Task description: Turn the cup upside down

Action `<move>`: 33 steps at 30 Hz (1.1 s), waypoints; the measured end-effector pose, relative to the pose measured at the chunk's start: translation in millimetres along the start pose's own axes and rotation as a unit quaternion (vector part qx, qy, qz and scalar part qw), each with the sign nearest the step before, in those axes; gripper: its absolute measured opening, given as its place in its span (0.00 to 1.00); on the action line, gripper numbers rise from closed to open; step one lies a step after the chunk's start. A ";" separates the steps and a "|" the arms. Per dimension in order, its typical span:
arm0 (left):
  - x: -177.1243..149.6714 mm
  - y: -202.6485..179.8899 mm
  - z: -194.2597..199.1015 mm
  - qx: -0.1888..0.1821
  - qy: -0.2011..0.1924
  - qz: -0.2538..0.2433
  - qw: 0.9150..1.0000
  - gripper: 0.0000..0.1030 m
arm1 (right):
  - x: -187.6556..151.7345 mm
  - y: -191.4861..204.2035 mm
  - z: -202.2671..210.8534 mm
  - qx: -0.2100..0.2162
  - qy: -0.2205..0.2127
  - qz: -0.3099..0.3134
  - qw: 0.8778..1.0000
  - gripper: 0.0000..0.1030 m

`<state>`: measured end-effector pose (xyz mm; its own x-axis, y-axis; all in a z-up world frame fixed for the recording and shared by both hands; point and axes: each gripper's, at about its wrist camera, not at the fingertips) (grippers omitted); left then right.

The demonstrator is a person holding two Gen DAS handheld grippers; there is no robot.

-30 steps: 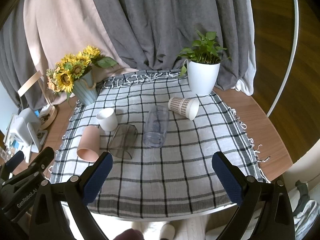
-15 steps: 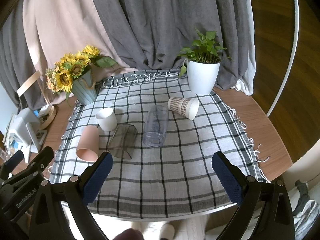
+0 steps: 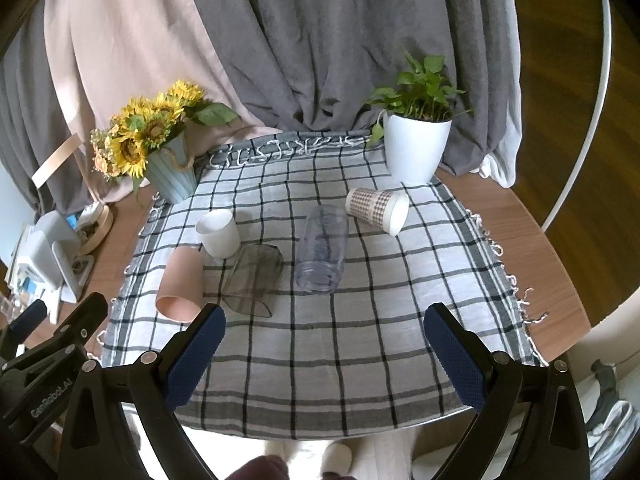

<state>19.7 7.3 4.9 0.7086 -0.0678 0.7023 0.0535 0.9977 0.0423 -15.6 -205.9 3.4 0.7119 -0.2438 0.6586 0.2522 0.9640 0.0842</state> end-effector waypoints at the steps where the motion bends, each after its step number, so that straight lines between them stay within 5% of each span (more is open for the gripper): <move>1: 0.8 3.2 -4.0 0.003 0.005 -0.001 1.000 1.00 | 0.5 2.3 -2.0 0.001 0.002 0.000 1.000 0.98; 12: 9.2 38.0 -50.8 0.016 0.048 -0.011 0.999 1.00 | 7.1 45.5 -52.5 0.044 0.044 0.006 0.998 0.97; 20: 24.3 54.1 -101.7 -0.014 0.087 -0.037 0.995 1.00 | 17.6 73.7 -107.5 0.068 0.089 -0.018 0.994 0.86; 33: 39.5 49.5 -183.4 -0.063 0.150 -0.068 0.984 1.00 | 19.8 88.8 -197.5 0.031 0.184 -0.064 0.980 0.76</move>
<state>179.4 52.6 -95.6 0.8637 -0.2181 0.4543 0.2355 0.9717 0.0189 150.3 -146.1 -123.8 0.8679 -0.3738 0.3271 0.3221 0.9248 0.2022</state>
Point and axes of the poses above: each gripper's, at about its wrist camera, not at the fingertips, and z roughly against the way its jaws point, y to its left, x to its top, and after that the axes turned 1 degree about -z, right-handed
